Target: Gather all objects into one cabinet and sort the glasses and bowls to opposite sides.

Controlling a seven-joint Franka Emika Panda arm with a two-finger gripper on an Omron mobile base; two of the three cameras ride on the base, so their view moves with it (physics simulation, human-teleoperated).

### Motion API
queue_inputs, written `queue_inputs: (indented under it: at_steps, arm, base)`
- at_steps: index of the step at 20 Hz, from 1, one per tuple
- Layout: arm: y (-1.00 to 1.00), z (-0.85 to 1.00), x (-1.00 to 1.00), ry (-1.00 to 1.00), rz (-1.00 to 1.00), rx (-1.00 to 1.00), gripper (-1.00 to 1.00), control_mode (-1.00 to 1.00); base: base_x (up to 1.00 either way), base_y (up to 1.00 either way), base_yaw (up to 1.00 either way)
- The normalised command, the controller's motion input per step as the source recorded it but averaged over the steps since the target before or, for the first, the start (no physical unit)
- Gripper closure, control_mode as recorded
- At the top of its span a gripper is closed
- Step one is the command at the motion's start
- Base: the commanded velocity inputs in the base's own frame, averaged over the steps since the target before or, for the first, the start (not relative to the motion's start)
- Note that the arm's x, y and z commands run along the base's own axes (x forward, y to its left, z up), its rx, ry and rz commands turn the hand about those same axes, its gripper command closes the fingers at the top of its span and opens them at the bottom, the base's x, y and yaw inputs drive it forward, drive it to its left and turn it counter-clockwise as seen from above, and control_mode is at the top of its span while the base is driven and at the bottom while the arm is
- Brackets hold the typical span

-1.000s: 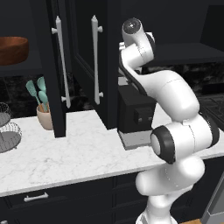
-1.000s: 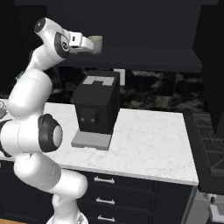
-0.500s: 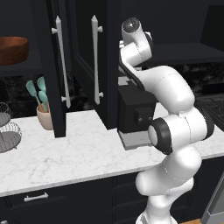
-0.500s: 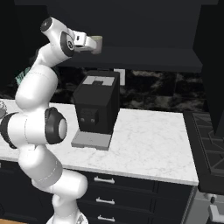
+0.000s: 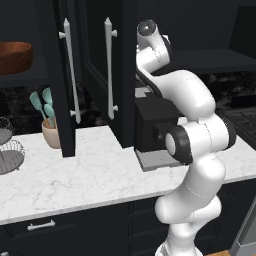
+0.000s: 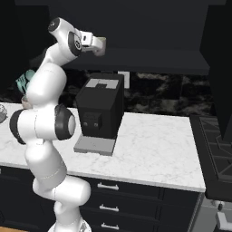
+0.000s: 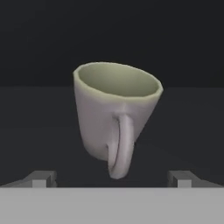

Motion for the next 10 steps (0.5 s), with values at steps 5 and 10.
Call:
queue_inputs:
  at_steps: [5, 10]
  arm:
    - [0.00, 0.00, 0.17, -0.02, 0.00, 0.00, -1.00, -1.00]
    - [0.00, 0.00, 0.09, -0.04, 0.00, 0.00, -1.00, -1.00]
  base:
    - [0.00, 0.00, 0.00]
    - [0.00, 0.00, 0.00]
